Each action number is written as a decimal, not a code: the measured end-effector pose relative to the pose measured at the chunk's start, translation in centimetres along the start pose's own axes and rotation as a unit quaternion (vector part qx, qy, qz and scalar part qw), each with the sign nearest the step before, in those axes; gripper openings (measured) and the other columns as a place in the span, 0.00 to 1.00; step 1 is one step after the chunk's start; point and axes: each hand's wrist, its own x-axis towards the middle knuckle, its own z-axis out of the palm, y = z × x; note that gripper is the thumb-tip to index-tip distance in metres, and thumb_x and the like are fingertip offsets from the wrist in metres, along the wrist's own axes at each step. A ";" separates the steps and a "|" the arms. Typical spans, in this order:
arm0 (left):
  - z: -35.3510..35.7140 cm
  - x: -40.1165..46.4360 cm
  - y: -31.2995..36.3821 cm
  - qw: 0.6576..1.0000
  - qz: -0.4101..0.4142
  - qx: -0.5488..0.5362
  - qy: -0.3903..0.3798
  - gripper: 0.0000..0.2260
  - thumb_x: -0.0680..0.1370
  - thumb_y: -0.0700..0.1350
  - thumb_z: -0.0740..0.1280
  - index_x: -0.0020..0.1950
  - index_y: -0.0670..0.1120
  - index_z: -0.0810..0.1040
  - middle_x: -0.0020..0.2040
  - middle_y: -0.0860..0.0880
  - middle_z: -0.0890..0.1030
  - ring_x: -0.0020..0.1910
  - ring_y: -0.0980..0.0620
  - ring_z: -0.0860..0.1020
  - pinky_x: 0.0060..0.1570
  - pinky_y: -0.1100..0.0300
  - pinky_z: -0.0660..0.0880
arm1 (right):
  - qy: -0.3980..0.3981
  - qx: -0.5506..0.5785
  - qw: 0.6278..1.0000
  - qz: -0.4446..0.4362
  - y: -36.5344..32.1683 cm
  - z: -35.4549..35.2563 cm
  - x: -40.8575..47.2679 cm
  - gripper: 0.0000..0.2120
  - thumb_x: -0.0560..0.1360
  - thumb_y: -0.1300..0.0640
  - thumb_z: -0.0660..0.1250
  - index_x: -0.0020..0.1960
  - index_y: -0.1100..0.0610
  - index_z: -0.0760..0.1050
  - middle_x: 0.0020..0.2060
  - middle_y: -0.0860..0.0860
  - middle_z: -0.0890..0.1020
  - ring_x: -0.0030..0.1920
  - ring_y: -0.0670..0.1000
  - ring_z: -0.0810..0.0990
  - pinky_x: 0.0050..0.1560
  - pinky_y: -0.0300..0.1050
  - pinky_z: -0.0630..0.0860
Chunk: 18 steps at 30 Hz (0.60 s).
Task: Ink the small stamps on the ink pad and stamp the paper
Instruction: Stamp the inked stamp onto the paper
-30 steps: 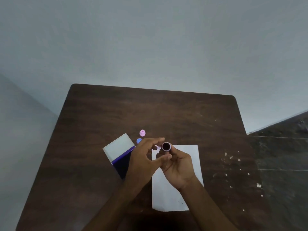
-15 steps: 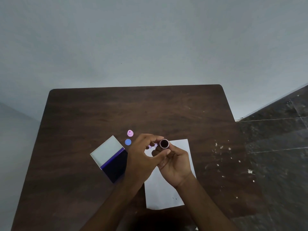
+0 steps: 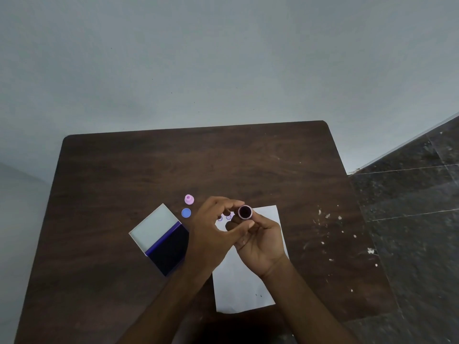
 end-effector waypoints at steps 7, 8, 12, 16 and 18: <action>0.7 0.0 -1.9 0.997 -0.052 -0.021 -0.045 0.19 0.67 0.55 0.76 0.55 0.58 0.75 0.52 0.69 0.75 0.49 0.66 0.77 0.48 0.78 0.71 | 0.040 -0.015 0.999 -0.017 -0.4 -1.7 0.5 0.16 0.70 0.59 0.70 0.56 0.65 0.78 0.41 0.59 0.83 0.38 0.54 0.81 0.40 0.45 0.81; 0.6 -0.1 -2.6 0.995 -0.077 -0.022 -0.060 0.20 0.67 0.55 0.76 0.56 0.59 0.74 0.52 0.69 0.75 0.51 0.66 0.76 0.47 0.76 0.73 | 0.071 -0.031 0.997 -0.030 -0.6 -2.2 0.8 0.16 0.71 0.58 0.70 0.56 0.65 0.78 0.41 0.59 0.83 0.37 0.53 0.80 0.40 0.44 0.80; 1.1 -0.8 -5.9 0.981 -0.170 0.058 -0.081 0.14 0.70 0.51 0.75 0.54 0.55 0.78 0.55 0.57 0.80 0.49 0.59 0.78 0.47 0.66 0.77 | 0.212 -0.210 0.948 -0.109 -1.3 -4.2 1.9 0.10 0.74 0.57 0.69 0.49 0.63 0.82 0.36 0.57 0.82 0.32 0.50 0.76 0.37 0.42 0.77; 2.6 -0.9 -8.2 0.971 -0.156 0.146 -0.110 0.16 0.73 0.50 0.72 0.59 0.50 0.78 0.60 0.51 0.80 0.55 0.54 0.77 0.58 0.62 0.73 | 0.280 -0.436 0.835 -0.186 -1.1 -5.5 3.6 0.10 0.70 0.54 0.73 0.47 0.59 0.83 0.32 0.56 0.84 0.28 0.52 0.76 0.32 0.42 0.77; 3.4 -0.1 -8.6 0.959 -0.154 0.193 -0.139 0.19 0.73 0.52 0.71 0.63 0.49 0.76 0.62 0.50 0.79 0.58 0.53 0.76 0.58 0.65 0.67 | 0.306 -0.558 0.751 -0.178 -1.0 -5.9 4.6 0.13 0.69 0.48 0.73 0.48 0.56 0.82 0.33 0.51 0.84 0.29 0.51 0.79 0.33 0.39 0.78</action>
